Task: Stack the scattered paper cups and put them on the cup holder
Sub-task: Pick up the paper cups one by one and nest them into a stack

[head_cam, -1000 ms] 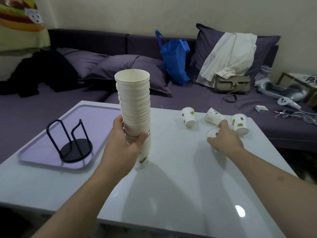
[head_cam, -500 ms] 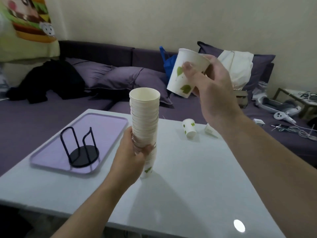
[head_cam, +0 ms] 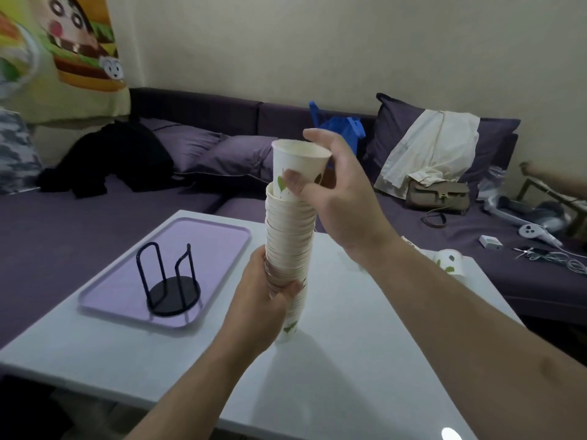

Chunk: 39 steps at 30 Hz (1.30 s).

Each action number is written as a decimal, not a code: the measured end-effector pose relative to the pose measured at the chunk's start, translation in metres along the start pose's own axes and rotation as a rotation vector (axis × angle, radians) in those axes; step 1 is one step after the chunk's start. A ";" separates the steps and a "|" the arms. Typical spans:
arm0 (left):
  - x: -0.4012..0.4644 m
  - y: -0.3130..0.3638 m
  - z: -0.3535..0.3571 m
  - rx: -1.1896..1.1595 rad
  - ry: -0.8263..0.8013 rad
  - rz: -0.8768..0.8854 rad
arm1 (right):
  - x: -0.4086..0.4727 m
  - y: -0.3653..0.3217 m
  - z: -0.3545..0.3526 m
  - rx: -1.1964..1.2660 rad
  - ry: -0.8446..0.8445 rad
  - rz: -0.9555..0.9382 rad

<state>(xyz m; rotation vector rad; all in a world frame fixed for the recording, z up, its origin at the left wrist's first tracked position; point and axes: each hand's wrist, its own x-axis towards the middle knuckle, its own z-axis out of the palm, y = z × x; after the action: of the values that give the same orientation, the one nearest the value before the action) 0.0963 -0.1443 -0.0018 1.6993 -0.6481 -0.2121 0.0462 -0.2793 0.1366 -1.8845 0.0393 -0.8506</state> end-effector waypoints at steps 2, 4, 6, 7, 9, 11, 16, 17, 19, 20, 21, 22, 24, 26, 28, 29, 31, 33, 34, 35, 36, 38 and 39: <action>0.000 -0.001 0.000 0.018 0.002 0.013 | -0.003 0.006 0.001 -0.082 -0.047 0.006; 0.001 -0.002 0.000 0.025 0.004 0.015 | -0.008 0.011 0.001 -0.147 -0.098 0.040; 0.002 -0.003 0.001 0.026 0.006 0.015 | -0.014 0.017 0.000 -0.197 -0.153 0.061; 0.002 -0.003 0.002 0.023 0.007 0.016 | -0.016 0.020 -0.001 -0.205 -0.170 0.067; 0.004 -0.005 0.003 0.023 0.009 0.013 | -0.018 0.026 -0.005 -0.187 -0.197 0.066; 0.006 -0.007 0.004 0.031 0.005 0.009 | -0.021 0.033 -0.012 -0.117 -0.214 0.095; 0.011 -0.006 0.013 0.070 -0.004 0.020 | -0.037 0.076 -0.043 -0.173 -0.028 0.238; 0.012 -0.006 0.015 0.069 -0.006 0.020 | -0.040 0.089 -0.052 -0.247 0.027 0.279; 0.017 -0.008 0.020 0.055 0.000 0.016 | -0.045 0.121 -0.076 -0.428 0.123 0.360; 0.019 -0.009 0.023 0.044 0.005 0.012 | -0.047 0.138 -0.089 -0.528 0.164 0.393; 0.021 -0.008 0.027 0.033 0.008 0.011 | -0.048 0.155 -0.104 -0.622 0.200 0.428; 0.023 -0.009 0.031 0.028 0.009 0.011 | -0.050 0.171 -0.120 -0.708 0.232 0.465; 0.029 -0.011 0.038 0.010 0.012 0.019 | -0.051 0.198 -0.152 -0.862 0.287 0.538; 0.034 -0.011 0.045 -0.006 0.003 0.023 | -0.050 0.219 -0.184 -0.979 0.298 0.619; 0.038 -0.012 0.051 -0.007 0.000 0.037 | -0.047 0.238 -0.213 -1.058 0.269 0.709; 0.041 -0.013 0.053 -0.009 0.005 0.042 | -0.045 0.246 -0.225 -1.087 0.247 0.749; 0.044 -0.013 0.057 -0.009 0.008 0.044 | -0.041 0.262 -0.243 -1.096 0.207 0.816; 0.047 -0.013 0.060 -0.014 0.014 0.045 | -0.034 0.276 -0.254 -1.052 0.170 0.868; 0.047 -0.014 0.061 -0.012 0.021 0.044 | -0.030 0.282 -0.258 -1.026 0.156 0.889; 0.047 -0.014 0.061 -0.009 0.025 0.044 | -0.027 0.287 -0.262 -1.007 0.145 0.903; 0.047 -0.014 0.062 -0.006 0.029 0.046 | -0.023 0.292 -0.265 -0.999 0.133 0.909; 0.046 -0.015 0.061 0.006 0.040 0.051 | -0.019 0.296 -0.268 -1.007 0.112 0.903; 0.046 -0.016 0.061 0.014 0.046 0.054 | -0.018 0.299 -0.268 -1.016 0.114 0.884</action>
<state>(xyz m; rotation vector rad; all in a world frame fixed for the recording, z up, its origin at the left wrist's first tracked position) 0.1095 -0.2185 -0.0224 1.6933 -0.6617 -0.1299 -0.0198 -0.6269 -0.0553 -2.3420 1.4910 -0.2839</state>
